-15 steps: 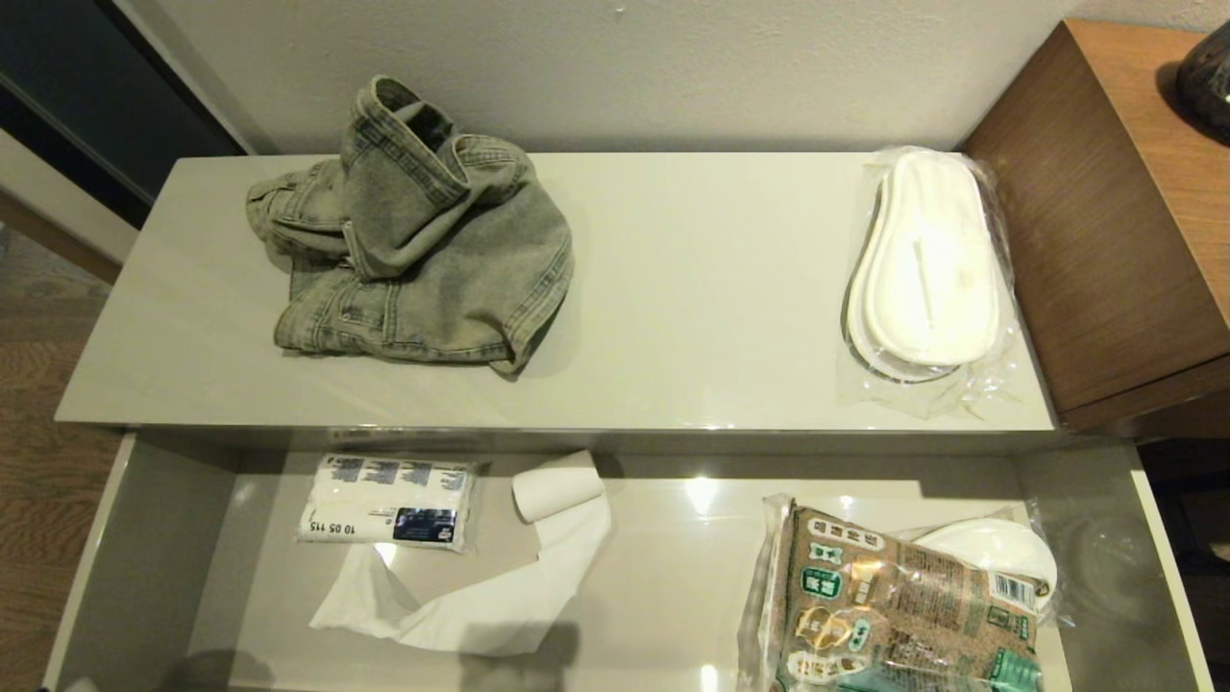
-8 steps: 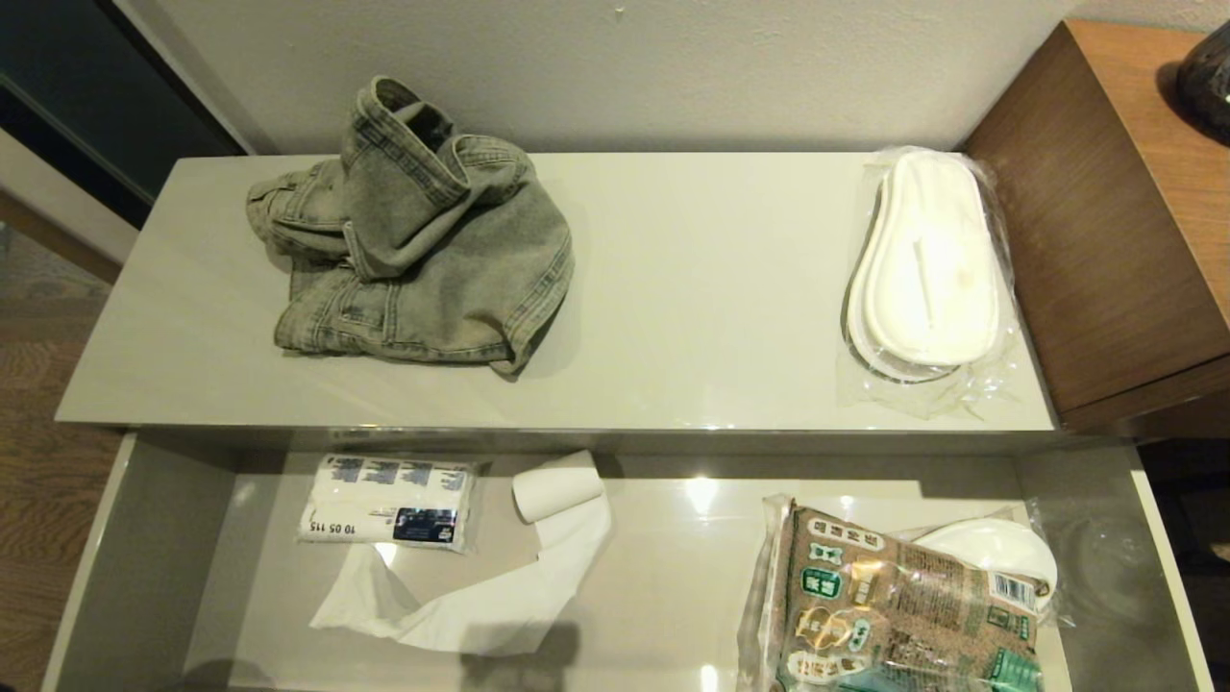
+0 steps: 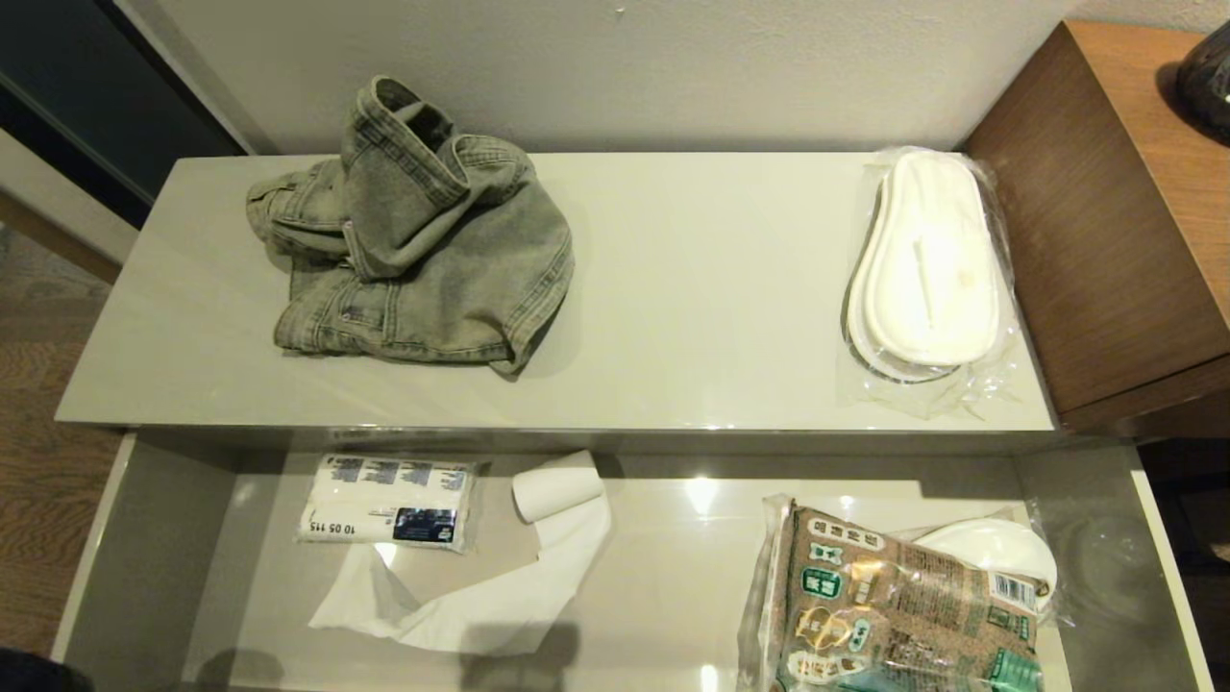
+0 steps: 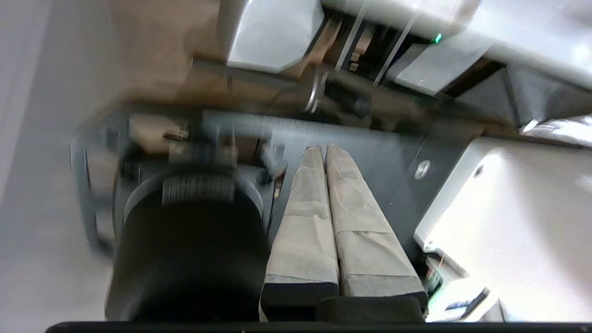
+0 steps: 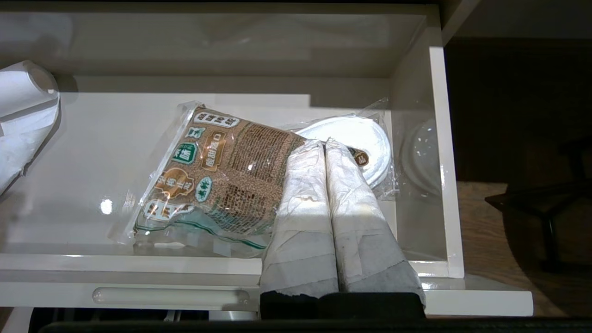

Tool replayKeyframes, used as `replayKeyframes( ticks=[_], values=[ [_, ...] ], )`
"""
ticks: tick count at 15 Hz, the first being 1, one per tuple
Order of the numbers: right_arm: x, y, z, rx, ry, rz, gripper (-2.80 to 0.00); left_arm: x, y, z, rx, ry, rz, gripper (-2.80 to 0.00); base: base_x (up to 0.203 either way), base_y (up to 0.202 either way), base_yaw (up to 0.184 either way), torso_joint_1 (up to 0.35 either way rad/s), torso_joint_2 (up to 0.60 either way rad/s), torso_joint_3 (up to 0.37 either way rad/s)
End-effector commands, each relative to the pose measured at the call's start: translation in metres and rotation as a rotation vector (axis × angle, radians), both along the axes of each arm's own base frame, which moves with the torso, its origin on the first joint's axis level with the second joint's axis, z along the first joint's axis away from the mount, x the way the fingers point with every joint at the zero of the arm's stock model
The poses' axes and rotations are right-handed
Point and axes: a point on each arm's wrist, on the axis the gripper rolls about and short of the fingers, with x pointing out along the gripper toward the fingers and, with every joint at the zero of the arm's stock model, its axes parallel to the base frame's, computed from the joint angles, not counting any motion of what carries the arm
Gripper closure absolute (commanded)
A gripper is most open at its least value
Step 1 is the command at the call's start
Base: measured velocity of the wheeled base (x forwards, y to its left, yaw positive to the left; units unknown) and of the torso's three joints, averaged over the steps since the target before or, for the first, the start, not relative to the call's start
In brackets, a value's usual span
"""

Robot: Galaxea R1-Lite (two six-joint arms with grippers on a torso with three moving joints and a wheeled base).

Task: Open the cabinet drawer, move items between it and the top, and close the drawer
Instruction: Close the drawer

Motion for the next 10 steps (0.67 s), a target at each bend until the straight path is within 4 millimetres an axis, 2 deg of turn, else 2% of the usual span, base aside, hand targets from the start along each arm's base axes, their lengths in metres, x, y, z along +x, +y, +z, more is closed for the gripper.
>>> replayKeyframes(
  ticks=[1, 5, 7, 10],
  values=[
    [0.000, 0.000, 0.000, 0.000, 0.001, 0.001, 0.00, 0.023, 0.001, -0.011, -0.011, 0.033, -0.006, 0.00, 0.000, 0.000, 0.000, 0.000, 0.00, 0.000],
    [0.000, 0.000, 0.000, 0.000, 0.001, 0.001, 0.00, 0.040, -0.007, -0.016, -0.048, 0.008, -0.068, 0.00, 0.000, 0.000, 0.000, 0.000, 0.00, 0.000],
    [0.000, 0.000, 0.000, 0.000, 0.001, 0.001, 0.00, 0.063, -0.009, -0.015, -0.064, -0.018, -0.041, 0.00, 0.000, 0.000, 0.000, 0.000, 0.00, 0.000],
    [0.000, 0.000, 0.000, 0.000, 0.001, 0.001, 0.00, 0.068, -0.010, -0.012, -0.071, -0.044, -0.046, 0.00, 0.000, 0.000, 0.000, 0.000, 0.00, 0.000]
  ],
)
